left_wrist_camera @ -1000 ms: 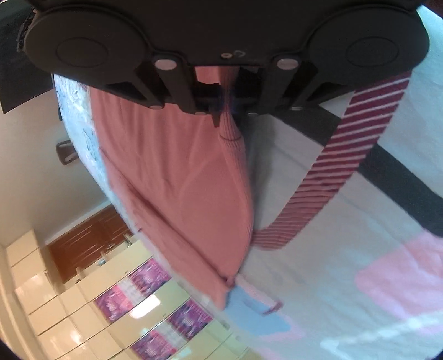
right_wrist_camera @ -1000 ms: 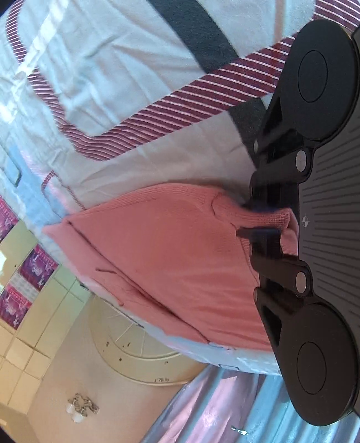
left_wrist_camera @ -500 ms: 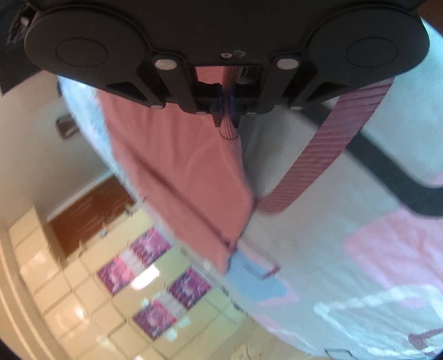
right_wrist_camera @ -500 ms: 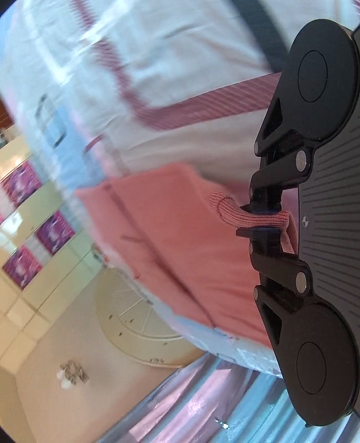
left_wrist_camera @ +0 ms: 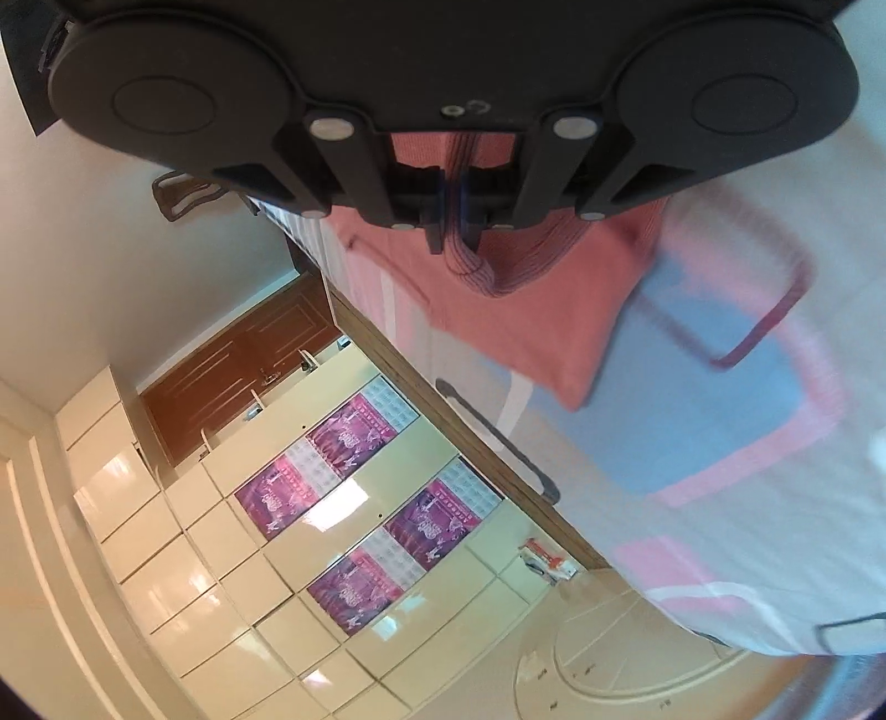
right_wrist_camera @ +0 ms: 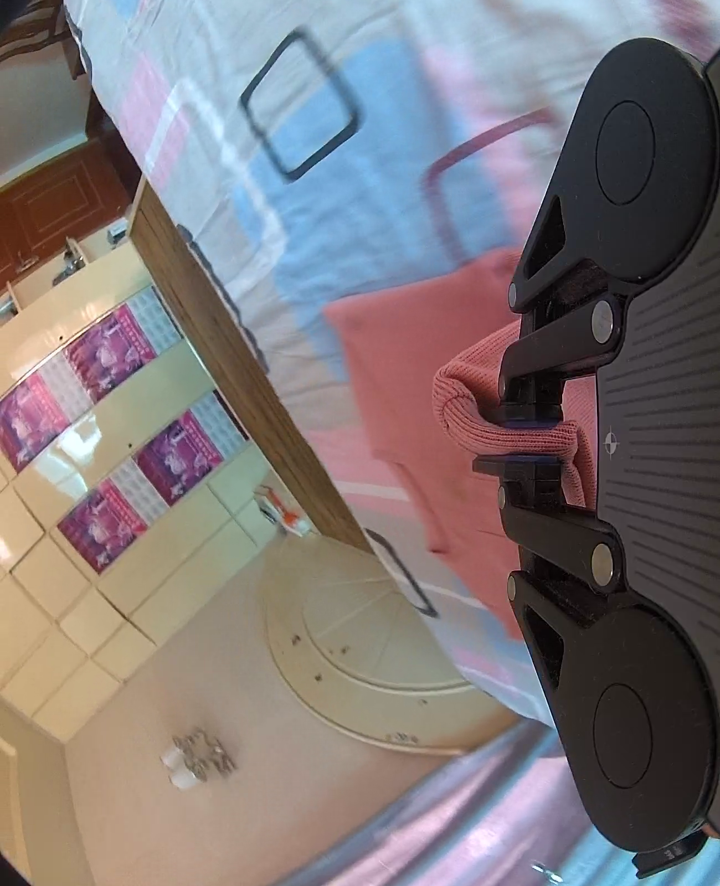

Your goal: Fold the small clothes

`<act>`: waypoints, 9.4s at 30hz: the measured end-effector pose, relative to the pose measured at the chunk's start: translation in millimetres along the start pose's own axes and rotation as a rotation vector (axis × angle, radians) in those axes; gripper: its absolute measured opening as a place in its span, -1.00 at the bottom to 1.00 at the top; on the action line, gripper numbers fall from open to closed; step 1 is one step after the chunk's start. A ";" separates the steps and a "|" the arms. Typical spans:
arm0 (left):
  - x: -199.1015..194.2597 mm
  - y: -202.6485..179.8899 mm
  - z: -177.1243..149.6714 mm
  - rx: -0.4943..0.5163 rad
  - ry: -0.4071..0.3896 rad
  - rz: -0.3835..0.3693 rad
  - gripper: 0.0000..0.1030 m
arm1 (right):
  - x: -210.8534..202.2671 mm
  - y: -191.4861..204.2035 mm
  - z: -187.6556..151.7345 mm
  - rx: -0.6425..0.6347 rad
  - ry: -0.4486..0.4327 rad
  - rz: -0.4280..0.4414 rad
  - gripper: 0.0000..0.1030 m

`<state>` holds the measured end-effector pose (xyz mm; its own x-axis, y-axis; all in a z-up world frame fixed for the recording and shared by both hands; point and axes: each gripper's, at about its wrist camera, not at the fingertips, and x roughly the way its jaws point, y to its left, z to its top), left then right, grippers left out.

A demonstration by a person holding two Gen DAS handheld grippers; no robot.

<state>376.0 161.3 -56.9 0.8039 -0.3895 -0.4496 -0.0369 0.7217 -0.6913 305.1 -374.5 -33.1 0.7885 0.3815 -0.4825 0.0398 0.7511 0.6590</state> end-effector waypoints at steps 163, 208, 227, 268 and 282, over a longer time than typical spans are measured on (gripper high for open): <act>66.3 -2.0 -76.3 0.639 0.184 0.431 0.21 | 89.0 -0.1 -96.4 -0.515 0.190 -0.505 -0.36; 76.1 92.4 -55.4 -0.246 -0.108 0.093 -0.72 | 245.2 119.9 -109.7 -0.561 0.225 -0.140 -0.88; 137.2 -170.7 -92.1 0.252 0.035 -0.126 -0.83 | 126.7 19.1 -16.2 -0.173 0.018 -0.057 -0.94; 207.6 -125.2 -111.3 0.413 0.271 0.183 -0.18 | 143.1 -23.7 6.0 -0.429 0.230 -0.103 -0.84; 214.3 -167.8 -104.9 0.621 0.256 0.198 -0.09 | 116.0 -55.3 11.1 -0.352 0.178 -0.162 -0.67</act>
<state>492.2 -103.2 -96.6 0.6487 -0.2846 -0.7058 0.2394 0.9567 -0.1658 401.1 -377.8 -119.0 0.6700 0.3070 -0.6759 -0.0815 0.9354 0.3441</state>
